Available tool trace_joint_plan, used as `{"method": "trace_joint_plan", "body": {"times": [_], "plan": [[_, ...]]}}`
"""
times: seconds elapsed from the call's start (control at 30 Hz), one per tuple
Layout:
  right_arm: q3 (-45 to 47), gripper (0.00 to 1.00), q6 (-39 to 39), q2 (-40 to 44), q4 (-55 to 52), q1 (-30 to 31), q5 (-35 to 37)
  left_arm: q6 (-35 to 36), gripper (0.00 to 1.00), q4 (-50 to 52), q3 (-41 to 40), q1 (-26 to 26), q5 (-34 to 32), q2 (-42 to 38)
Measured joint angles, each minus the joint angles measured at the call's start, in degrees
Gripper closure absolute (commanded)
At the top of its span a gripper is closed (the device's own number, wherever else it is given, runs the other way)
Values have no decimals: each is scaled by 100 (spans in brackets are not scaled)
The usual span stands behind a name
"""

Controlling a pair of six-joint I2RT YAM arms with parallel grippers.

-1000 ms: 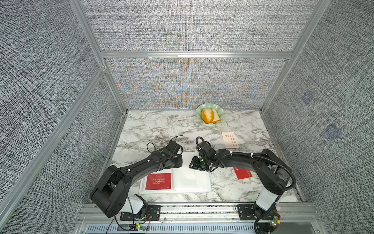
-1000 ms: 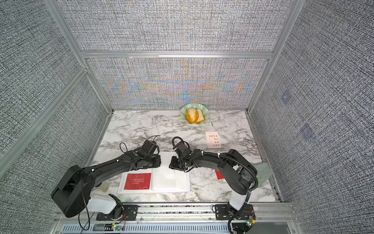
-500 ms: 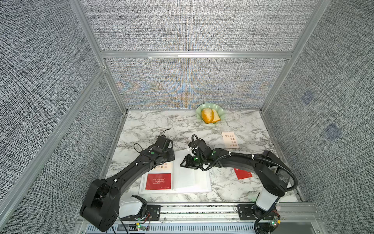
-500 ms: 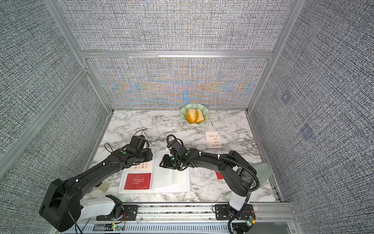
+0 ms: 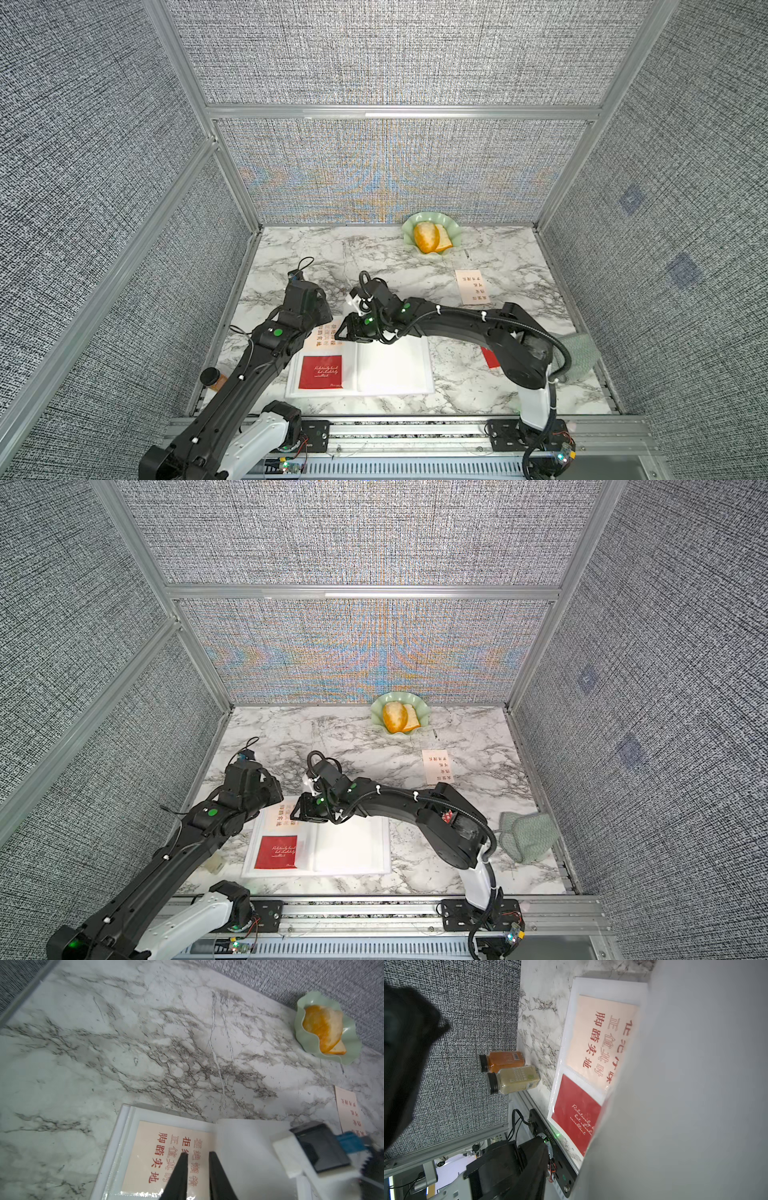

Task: Place the photos into the photo albums
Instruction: Turn the page of the photo album at the center of the board.

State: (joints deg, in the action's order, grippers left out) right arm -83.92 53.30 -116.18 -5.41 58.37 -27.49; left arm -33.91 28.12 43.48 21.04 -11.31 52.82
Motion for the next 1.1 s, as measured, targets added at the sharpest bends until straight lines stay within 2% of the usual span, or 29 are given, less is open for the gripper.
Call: {"method": "trace_joint_plan", "body": {"times": [0.4,0.6,0.7,0.83,1.0,1.1], "plan": [[-2444,59,-144,-1655,-638,433,-527,354,78,221,649,-341,-503,-155],[-2743,59,-291,-1714,-951,459,-625,446,78,256,815,-393,-501,-101],[-2282,59,-365,-1344,-1023,369,-549,496,78,236,828,-398,-378,-4],[-1202,59,-378,-573,-940,96,-313,540,77,96,662,-398,-142,31],[151,59,-516,546,-933,-328,120,573,77,-369,328,-393,529,118],[863,59,-662,1248,-977,-636,420,385,77,-592,291,-291,876,468]]}}
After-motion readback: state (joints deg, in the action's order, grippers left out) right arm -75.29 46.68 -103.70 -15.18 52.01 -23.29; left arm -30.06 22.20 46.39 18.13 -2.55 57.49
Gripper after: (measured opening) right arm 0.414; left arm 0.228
